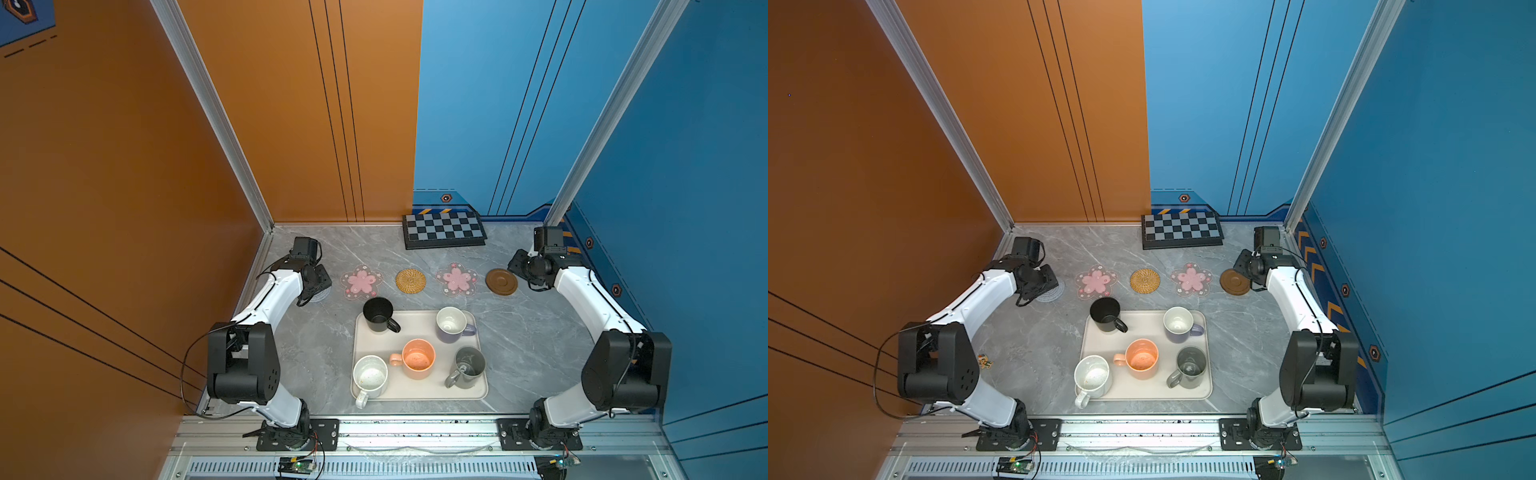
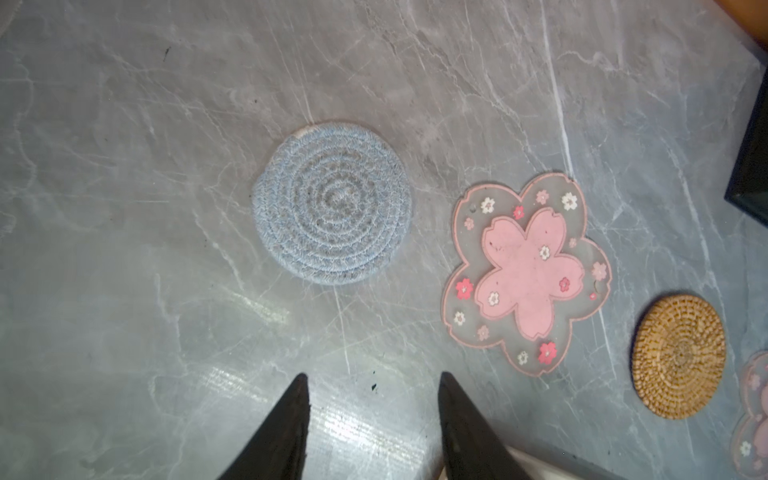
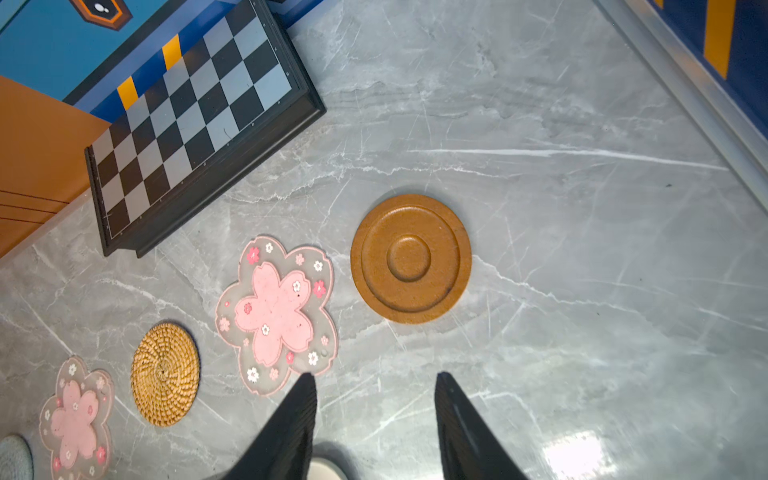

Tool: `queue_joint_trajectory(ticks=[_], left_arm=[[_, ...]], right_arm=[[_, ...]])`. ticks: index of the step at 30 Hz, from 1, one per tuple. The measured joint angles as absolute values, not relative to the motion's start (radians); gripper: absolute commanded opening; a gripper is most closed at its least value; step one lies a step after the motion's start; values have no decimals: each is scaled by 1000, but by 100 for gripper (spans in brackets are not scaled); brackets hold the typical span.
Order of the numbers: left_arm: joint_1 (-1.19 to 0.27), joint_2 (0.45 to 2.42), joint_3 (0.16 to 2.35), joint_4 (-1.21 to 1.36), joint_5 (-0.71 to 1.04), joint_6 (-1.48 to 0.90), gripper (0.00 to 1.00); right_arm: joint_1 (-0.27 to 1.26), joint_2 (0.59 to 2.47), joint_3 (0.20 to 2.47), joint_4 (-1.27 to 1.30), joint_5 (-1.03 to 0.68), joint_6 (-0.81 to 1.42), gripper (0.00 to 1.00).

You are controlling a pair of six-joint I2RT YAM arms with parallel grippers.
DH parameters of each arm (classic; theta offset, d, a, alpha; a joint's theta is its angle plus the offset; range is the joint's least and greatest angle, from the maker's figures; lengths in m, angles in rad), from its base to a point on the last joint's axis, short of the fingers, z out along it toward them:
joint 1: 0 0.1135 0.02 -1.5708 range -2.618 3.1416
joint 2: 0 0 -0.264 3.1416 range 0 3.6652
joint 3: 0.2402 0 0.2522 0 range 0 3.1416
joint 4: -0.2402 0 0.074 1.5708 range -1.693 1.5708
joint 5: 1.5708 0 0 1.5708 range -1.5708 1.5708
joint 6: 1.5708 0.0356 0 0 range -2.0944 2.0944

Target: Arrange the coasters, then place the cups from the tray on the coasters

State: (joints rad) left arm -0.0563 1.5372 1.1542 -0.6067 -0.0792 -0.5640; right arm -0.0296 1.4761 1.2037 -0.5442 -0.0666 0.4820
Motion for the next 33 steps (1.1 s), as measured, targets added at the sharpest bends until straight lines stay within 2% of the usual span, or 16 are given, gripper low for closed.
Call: queue_joint_trajectory(ticks=[8,20,33], left_arm=[[-142,1391,1109,-627,-113,-487,59],[-202,1168,1047,-654,-117,-472,65],[-238,1101,978,-764,-144,-517,65]], right_arm=[[25,1282,1088,-589,-47,463,53],[125,1122,942,-649,-47,383,59],[126,1041,917,-703,-47,327,64]])
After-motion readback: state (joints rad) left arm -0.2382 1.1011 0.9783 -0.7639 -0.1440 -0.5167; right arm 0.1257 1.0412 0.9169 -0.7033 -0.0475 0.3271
